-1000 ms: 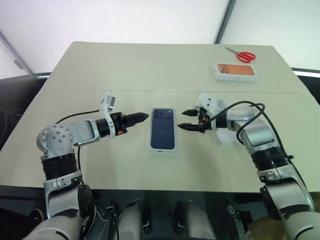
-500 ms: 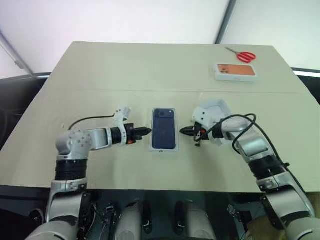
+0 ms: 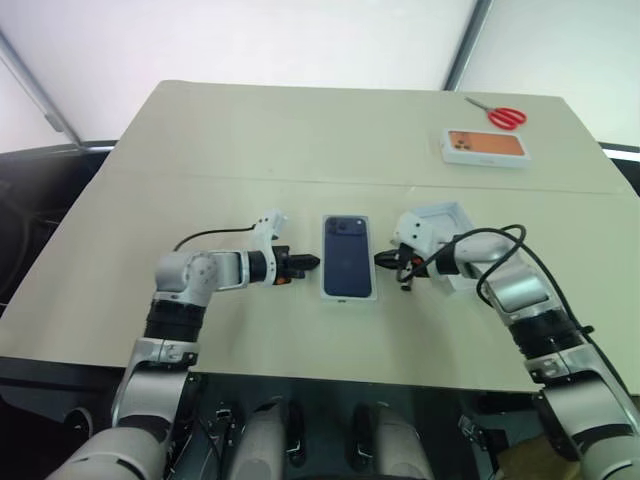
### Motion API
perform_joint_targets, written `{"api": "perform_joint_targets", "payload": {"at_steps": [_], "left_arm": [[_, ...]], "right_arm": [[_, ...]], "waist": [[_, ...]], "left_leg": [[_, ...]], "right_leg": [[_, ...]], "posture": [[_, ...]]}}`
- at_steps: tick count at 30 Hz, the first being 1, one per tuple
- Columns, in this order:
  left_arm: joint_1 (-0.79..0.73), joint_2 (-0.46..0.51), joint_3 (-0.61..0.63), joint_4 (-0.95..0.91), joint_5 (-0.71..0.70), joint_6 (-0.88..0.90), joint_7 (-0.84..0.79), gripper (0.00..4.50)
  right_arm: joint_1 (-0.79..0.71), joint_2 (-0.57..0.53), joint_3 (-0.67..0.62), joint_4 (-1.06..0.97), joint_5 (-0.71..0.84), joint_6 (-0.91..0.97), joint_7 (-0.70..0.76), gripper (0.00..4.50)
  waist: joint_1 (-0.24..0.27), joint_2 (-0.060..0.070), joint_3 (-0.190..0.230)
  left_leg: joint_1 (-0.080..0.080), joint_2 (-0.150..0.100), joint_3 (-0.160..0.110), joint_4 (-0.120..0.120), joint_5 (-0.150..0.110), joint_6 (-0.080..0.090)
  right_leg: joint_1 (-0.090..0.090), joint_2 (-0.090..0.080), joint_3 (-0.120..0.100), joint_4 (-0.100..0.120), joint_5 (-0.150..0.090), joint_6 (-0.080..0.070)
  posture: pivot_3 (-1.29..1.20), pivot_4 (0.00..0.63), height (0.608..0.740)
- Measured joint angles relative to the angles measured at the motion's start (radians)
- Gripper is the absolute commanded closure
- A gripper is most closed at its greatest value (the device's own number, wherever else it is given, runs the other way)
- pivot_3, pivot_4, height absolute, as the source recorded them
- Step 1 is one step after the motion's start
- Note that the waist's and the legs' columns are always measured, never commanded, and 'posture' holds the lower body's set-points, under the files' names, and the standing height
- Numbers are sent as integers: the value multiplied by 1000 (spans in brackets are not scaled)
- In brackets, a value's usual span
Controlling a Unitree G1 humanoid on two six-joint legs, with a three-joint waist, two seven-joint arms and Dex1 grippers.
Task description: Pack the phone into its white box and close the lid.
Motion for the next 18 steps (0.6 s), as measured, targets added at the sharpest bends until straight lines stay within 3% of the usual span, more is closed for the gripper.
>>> {"api": "perform_joint_targets", "payload": {"at_steps": [7, 18], "left_arm": [[-25, -1, -25, 58, 40, -29, -71, 4480], [-121, -111, -44, 222, 150, -162, -90, 4480]], "right_arm": [[14, -15, -11, -4, 1, 0, -7, 4500], [40, -84, -28, -19, -17, -14, 2, 4500]], "waist": [[-12, 0, 0], [1, 0, 0]], "left_leg": [[1, 2, 0, 0, 1, 2], [0, 0, -1, 1, 0, 1]], "right_leg": [[0, 2, 0, 1, 0, 0], [1, -1, -2, 0, 0, 0]], "posture": [[0, 150, 738], [0, 150, 738]]}}
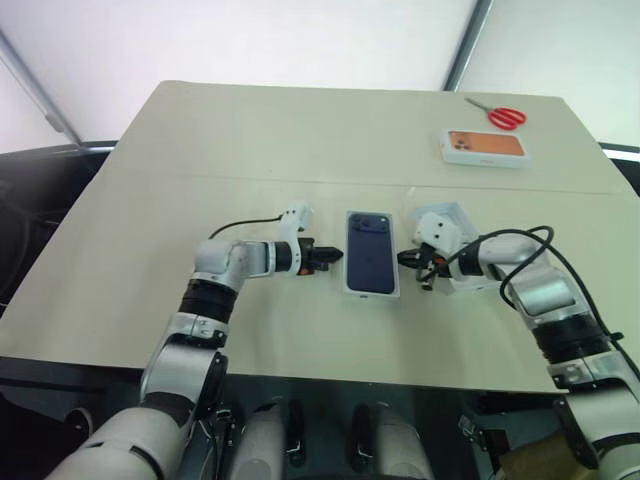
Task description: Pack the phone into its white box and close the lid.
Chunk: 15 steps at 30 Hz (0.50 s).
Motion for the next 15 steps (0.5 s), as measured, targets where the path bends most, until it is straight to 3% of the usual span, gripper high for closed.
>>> {"api": "perform_joint_targets", "payload": {"at_steps": [15], "left_arm": [[-32, -25, -9, 70, 77, -75, -64, 4480]], "right_arm": [[4, -5, -14, 18, -13, -23, -10, 4500]], "waist": [[-2, 0, 0]], "left_leg": [[0, 0, 0, 0, 0, 0]], "right_leg": [[0, 0, 0, 0, 0, 0]], "posture": [[0, 150, 738]]}}
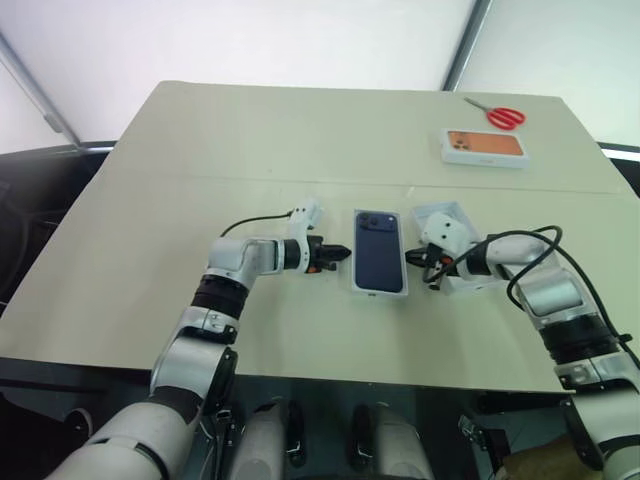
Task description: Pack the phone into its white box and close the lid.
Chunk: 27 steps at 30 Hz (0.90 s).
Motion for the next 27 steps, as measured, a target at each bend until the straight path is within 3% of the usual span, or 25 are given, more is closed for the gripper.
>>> {"api": "perform_joint_targets", "payload": {"at_steps": [6, 10, 27], "left_arm": [[30, 22, -2, -60, 9, 5, -3, 4480], [76, 85, 10, -143, 0, 42, -15, 4480], [216, 131, 100, -406, -55, 125, 85, 4480]], "right_arm": [[1, -4, 0, -3, -7, -7, 1, 4500], [-10, -2, -6, 22, -14, -9, -30, 4500], [-301, 97, 31, 551, -204, -217, -306, 4500]], "waist": [[-3, 0, 0], [-11, 0, 0], [-28, 1, 0]], "left_leg": [[0, 0, 0, 0, 1, 1], [0, 1, 0, 0, 1, 1], [0, 1, 2, 0, 2, 2]], "right_leg": [[0, 0, 0, 0, 0, 0], [-1, 1, 0, 0, 0, 0], [0, 2, 1, 1, -1, 2]], "posture": [[0, 150, 738], [0, 150, 738], [0, 150, 738]]}}
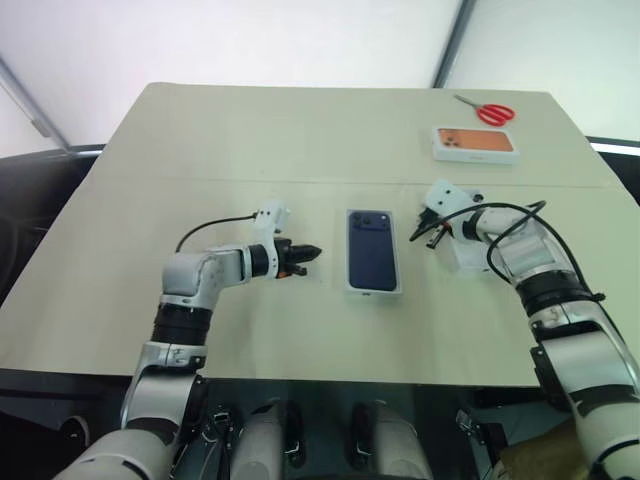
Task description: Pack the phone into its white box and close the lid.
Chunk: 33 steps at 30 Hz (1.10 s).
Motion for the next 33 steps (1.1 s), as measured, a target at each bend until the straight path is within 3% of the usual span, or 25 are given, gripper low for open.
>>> {"api": "perform_joint_targets", "payload": {"at_steps": [6, 7, 10, 16, 23, 26, 33], "left_arm": [[22, 67, 62, -61, -9, -132, -25, 4480], [21, 84, 80, -71, -23, -148, -39, 4241], [19, 118, 97, -88, -38, -180, -81, 3166], [40, 205, 49, -125, -3, -378, -222, 92], [50, 215, 18, -124, 21, -525, -295, 32], [81, 249, 12, -137, 21, -570, -349, 32], [130, 282, -28, -137, 80, -736, -420, 32]], "right_arm": [[7, 9, -58, -42, 87, 81, 90, 4500], [10, 13, -82, -75, 128, 128, 123, 4249], [21, 8, -114, -184, 179, 251, 170, 3195], [50, -76, -128, -400, 209, 550, 188, 70], [108, -128, -185, -540, 221, 790, 112, 21], [125, -99, -238, -599, 278, 1020, 73, 21], [71, -87, -219, -592, 301, 1239, -16, 21]], "waist": [[-3, 1, 0], [-3, 1, 0], [0, 1, 1], [5, 2, 1], [1, 2, 1], [-2, 2, 1], [2, 3, 1]], "left_leg": [[0, 1, 0, 0, 0, 0], [0, 1, 0, 0, 0, 0], [0, 1, 0, 0, 0, 0], [0, 0, 0, -1, -2, -3], [-1, 1, 0, -2, -2, -4], [-1, 1, 0, -2, -2, -3], [-3, 0, 0, -2, -2, -3]], "right_leg": [[0, 1, 1, 0, 0, 0], [0, 1, 1, 0, 0, 0], [0, 1, 0, 0, 0, 0], [-1, -1, 0, 0, 0, 0], [-3, -2, 1, 0, 0, -1], [-3, -1, 1, 0, 0, -1], [-5, -2, 1, 0, 0, -1]], "posture": [[0, 150, 738], [0, 150, 738], [0, 150, 738], [0, 150, 738], [0, 150, 738], [0, 150, 738], [0, 150, 738]]}}
